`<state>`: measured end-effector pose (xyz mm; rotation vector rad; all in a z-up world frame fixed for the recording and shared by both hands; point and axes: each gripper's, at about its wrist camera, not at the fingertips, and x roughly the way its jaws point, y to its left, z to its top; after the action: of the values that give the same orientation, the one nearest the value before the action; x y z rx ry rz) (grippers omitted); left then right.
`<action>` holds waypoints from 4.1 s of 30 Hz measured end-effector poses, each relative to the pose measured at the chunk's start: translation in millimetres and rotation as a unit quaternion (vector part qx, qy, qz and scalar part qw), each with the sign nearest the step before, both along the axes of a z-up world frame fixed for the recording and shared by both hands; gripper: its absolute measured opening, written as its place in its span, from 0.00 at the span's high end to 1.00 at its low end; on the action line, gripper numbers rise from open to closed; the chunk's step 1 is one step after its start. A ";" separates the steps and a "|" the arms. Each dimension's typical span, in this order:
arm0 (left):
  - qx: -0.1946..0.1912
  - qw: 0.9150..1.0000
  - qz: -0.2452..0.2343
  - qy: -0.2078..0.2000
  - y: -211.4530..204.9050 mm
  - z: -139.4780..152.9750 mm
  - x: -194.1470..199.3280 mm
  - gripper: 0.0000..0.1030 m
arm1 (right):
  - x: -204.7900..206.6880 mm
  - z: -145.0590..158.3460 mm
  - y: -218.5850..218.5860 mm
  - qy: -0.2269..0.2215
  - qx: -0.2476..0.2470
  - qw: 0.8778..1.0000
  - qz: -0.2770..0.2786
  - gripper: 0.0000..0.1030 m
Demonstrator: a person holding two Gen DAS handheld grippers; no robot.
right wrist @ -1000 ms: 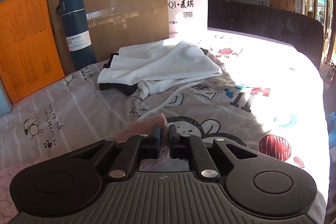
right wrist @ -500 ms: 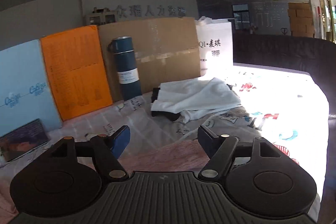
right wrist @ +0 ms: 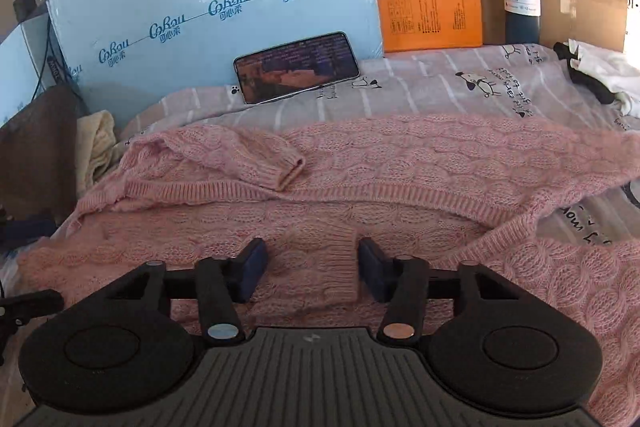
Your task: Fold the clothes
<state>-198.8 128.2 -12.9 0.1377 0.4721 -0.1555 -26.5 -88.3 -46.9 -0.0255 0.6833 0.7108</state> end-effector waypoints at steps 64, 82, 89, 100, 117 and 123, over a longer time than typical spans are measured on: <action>0.054 0.997 -0.060 -0.010 -20.6 -1.7 -13.9 0.13 | -98.3 2.5 -85.0 -0.248 -0.138 0.958 0.034 0.00; 0.211 0.974 -0.083 -0.006 -55.3 -13.2 -19.0 0.06 | -89.5 -8.7 -111.6 -0.221 -0.202 0.950 0.089 0.00; 0.242 0.966 -0.093 -0.014 -65.2 -16.2 -12.5 0.06 | -71.8 -8.0 -101.3 -0.233 -0.228 0.939 0.105 0.00; 0.232 0.966 -0.111 -0.015 -64.6 -16.3 -4.0 0.12 | -41.4 -6.9 -109.8 -0.213 -0.196 0.957 0.025 0.00; 0.089 0.995 -0.036 -0.010 -33.8 7.3 22.4 0.82 | 6.7 1.6 -175.1 -0.132 0.024 0.984 -0.119 0.63; 0.060 0.998 -0.003 -0.026 -20.5 19.7 37.9 0.83 | 31.9 15.1 -168.8 -0.120 0.069 0.981 -0.139 0.72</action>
<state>-160.9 107.6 6.9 0.2601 0.4295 -0.1283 5.5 -257.1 -31.8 0.1086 0.3943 0.4739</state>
